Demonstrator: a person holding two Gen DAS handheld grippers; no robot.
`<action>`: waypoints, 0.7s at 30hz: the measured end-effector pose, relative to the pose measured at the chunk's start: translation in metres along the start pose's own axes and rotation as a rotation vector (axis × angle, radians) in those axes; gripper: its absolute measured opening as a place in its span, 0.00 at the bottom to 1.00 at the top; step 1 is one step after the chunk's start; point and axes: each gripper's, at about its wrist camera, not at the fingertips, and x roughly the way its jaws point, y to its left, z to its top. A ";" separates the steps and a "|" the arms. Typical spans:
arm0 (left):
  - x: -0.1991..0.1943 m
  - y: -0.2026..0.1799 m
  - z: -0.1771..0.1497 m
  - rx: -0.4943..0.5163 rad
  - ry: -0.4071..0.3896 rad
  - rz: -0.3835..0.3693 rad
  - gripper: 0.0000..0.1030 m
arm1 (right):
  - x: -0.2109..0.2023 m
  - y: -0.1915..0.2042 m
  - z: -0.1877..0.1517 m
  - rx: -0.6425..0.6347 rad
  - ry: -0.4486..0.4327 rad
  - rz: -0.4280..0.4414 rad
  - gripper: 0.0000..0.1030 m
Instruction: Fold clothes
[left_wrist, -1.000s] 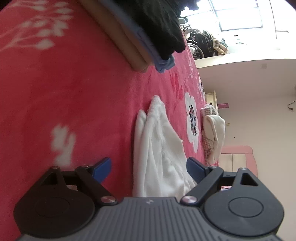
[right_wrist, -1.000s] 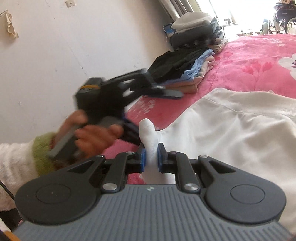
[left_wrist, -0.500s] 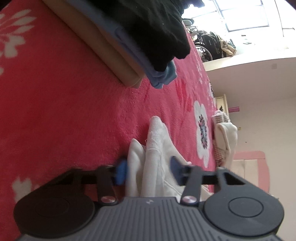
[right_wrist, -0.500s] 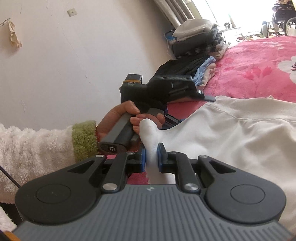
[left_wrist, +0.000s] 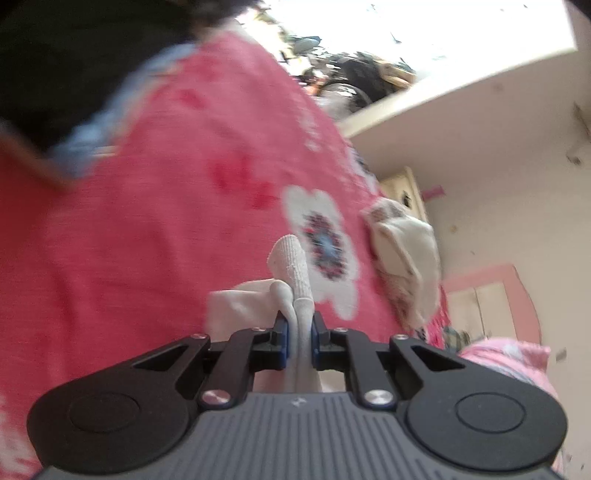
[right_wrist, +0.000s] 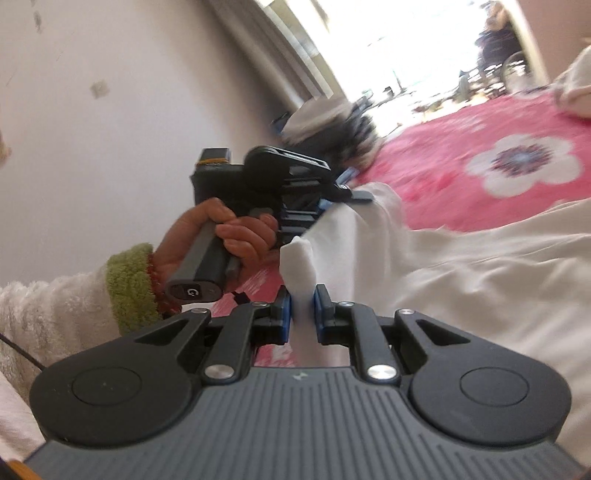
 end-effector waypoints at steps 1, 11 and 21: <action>0.006 -0.014 -0.003 0.016 0.006 -0.009 0.12 | -0.009 -0.003 0.001 0.014 -0.023 -0.016 0.11; 0.089 -0.127 -0.060 0.167 0.122 -0.024 0.12 | -0.102 -0.055 0.007 0.195 -0.245 -0.211 0.11; 0.185 -0.180 -0.135 0.285 0.242 -0.011 0.12 | -0.167 -0.118 -0.010 0.368 -0.343 -0.398 0.10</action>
